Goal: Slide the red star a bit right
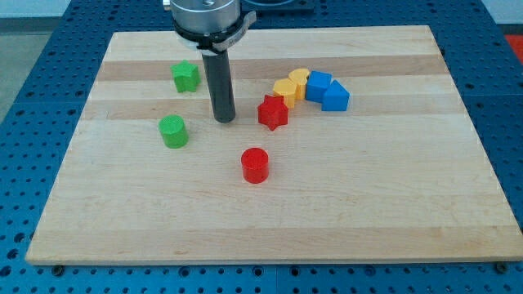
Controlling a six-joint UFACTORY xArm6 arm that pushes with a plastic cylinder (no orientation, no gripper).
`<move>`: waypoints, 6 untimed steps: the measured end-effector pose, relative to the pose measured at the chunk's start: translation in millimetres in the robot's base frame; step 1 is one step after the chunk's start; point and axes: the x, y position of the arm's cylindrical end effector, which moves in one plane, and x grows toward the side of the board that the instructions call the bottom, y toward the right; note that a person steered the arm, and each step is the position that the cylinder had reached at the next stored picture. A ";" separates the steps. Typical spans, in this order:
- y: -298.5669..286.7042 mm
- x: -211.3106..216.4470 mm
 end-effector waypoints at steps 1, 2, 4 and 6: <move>6.3 -6.1; 17.2 0.4; 24.0 17.2; 45.8 16.7</move>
